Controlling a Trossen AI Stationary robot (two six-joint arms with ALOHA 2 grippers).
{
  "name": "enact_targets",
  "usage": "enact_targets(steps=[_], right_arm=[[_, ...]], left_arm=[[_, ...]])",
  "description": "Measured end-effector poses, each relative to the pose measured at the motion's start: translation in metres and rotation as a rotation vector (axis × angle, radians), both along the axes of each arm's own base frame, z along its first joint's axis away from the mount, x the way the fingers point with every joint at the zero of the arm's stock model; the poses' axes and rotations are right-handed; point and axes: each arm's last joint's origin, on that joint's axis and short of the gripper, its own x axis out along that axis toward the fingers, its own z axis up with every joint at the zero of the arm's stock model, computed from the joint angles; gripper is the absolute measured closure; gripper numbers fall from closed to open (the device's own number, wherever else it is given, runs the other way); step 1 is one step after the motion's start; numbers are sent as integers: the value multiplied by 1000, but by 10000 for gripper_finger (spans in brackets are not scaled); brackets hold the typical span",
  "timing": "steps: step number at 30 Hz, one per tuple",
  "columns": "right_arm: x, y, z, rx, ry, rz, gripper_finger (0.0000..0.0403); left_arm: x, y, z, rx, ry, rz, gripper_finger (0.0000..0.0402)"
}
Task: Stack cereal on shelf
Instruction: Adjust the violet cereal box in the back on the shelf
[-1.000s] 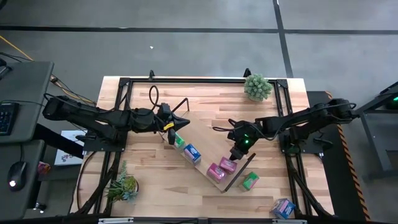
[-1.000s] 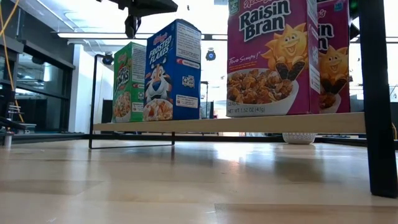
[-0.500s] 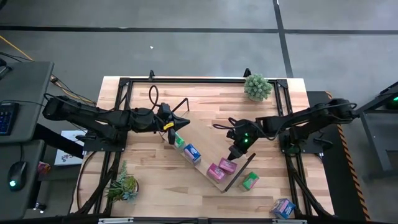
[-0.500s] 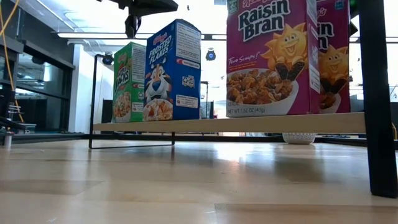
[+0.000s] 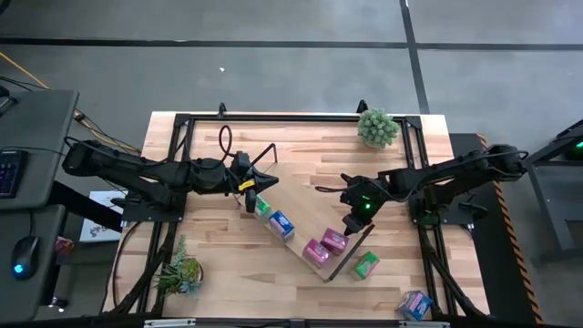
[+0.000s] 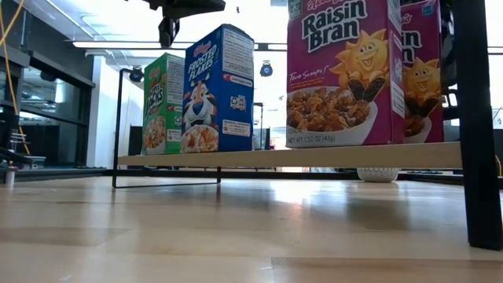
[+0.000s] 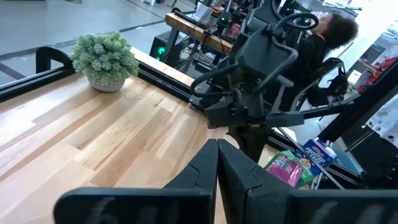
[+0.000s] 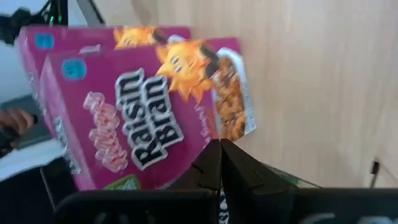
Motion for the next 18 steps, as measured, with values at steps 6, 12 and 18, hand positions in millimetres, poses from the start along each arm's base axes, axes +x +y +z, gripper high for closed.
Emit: enact_targets(steps=[6,12,18], right_arm=[[1,6,2,-4,-41,50,403],[3,7,5,14,-89,76,403],[9,8,11,30,-187,87,403]], left_arm=[[0,0,0,1,0,0,401],[0,0,0,1,1,0,401],[0,0,0,2,1,1,401]])
